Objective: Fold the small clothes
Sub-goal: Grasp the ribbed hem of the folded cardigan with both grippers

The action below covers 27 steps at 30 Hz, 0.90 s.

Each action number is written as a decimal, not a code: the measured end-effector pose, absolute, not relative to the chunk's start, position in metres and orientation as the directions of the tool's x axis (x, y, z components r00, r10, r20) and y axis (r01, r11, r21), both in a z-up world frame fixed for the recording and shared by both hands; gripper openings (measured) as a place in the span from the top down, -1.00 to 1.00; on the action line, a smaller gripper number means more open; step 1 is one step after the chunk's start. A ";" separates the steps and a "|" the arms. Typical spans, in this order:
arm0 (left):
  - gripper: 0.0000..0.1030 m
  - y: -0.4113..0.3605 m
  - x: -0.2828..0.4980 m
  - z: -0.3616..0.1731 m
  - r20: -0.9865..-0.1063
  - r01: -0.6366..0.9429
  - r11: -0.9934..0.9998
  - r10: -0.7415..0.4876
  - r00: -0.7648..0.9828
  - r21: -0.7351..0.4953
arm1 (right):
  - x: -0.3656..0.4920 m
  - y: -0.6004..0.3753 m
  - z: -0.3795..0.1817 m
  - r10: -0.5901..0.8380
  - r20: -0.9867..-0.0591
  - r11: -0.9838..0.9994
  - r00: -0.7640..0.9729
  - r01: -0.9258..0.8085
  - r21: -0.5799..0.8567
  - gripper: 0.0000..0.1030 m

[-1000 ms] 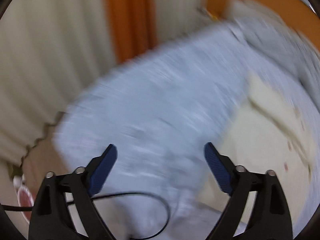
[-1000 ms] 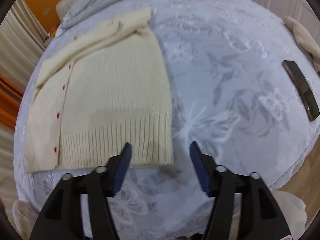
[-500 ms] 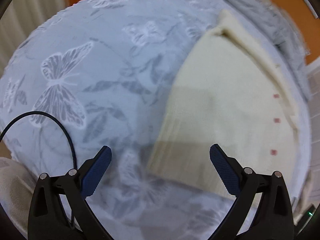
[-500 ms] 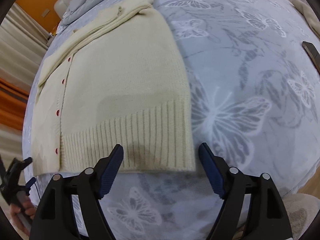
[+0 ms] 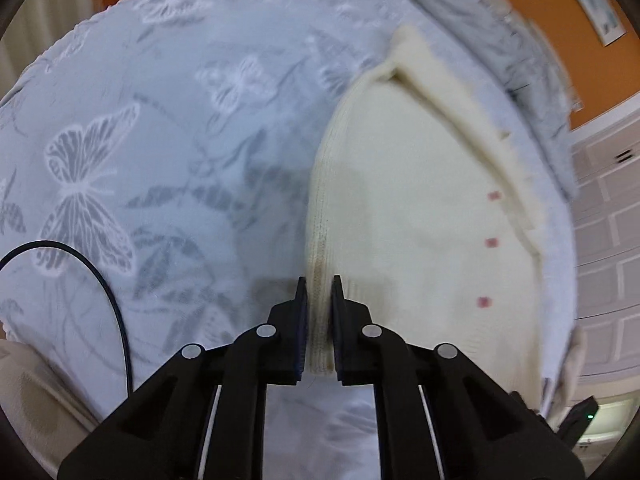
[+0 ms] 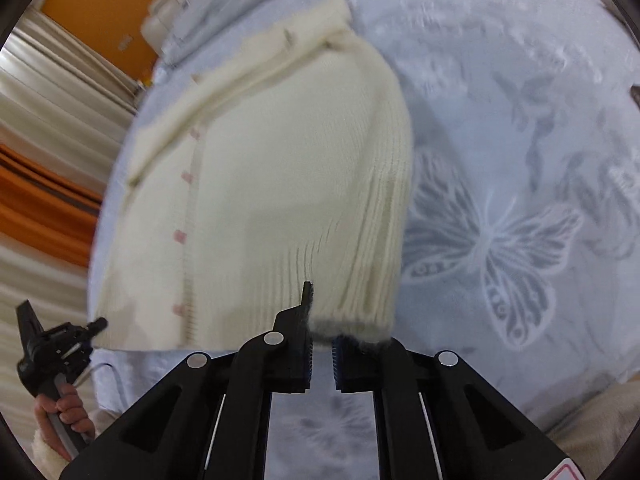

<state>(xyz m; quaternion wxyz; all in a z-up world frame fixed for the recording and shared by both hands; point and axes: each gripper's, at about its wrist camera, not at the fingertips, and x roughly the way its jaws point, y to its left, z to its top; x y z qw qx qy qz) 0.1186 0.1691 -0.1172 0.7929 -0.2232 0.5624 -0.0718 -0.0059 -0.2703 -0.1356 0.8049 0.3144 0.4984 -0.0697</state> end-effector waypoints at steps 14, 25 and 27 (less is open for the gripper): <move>1.00 0.220 0.031 -0.062 -0.823 -0.060 0.876 -0.424 0.378 -0.479 | -0.084 -0.275 -0.073 0.197 -0.847 0.853 0.493 0.340 0.396 0.99; -0.83 0.184 0.100 -0.117 -0.865 -0.149 0.897 -0.341 0.369 -0.417 | -0.039 -0.311 -0.103 0.058 -0.901 0.841 0.429 0.466 0.276 -0.36; -0.82 0.176 0.110 -0.135 -0.885 -0.156 0.904 -0.333 0.326 -0.398 | -0.023 -0.313 -0.127 0.078 -0.930 0.826 0.360 0.498 0.263 -0.35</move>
